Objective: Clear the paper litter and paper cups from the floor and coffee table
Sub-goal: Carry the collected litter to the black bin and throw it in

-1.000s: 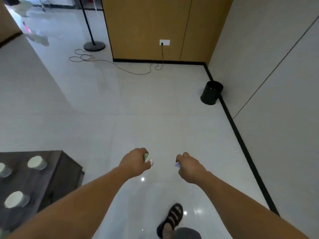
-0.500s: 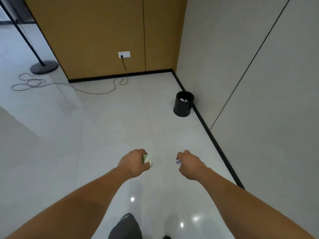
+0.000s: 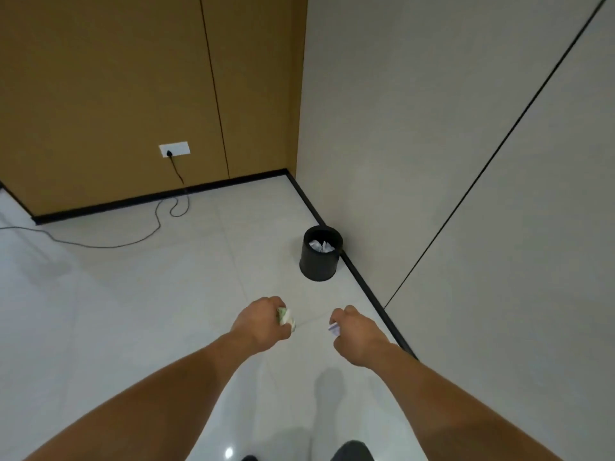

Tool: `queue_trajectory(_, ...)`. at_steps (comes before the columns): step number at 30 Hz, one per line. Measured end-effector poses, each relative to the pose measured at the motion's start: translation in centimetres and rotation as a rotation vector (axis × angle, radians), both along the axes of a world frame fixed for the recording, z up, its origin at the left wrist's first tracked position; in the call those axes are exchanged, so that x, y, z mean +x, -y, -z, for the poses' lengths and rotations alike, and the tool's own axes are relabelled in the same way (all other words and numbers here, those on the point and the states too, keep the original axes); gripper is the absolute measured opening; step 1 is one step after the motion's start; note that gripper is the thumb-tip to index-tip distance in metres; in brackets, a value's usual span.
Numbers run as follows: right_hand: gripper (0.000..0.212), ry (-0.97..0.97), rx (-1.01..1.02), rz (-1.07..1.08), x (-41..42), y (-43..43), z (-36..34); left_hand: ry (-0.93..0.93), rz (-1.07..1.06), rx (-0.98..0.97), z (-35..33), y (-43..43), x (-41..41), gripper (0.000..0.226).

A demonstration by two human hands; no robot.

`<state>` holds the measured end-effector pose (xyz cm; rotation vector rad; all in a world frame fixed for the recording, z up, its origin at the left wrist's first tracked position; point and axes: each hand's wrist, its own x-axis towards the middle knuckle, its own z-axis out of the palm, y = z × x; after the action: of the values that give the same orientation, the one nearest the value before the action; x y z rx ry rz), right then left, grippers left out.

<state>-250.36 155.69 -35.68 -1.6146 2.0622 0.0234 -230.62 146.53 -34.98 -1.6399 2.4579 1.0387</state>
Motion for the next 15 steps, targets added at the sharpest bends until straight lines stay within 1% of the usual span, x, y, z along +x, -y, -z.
queue_trajectory(7,0.026,0.02,-0.019,0.029,-9.8,13.3,1.7,0.051,0.059,0.013,1.4,13.8,-9.8,0.051)
queue_trajectory(11,0.022,0.028,-0.044,0.031,-16.7,21.5,2.3,0.052,0.013,0.033,1.8,21.0,-15.8,0.051)
queue_trajectory(15,0.027,0.061,-0.026,-0.012,-21.7,28.9,1.8,0.016,-0.038,0.041,1.2,27.6,-20.6,0.049)
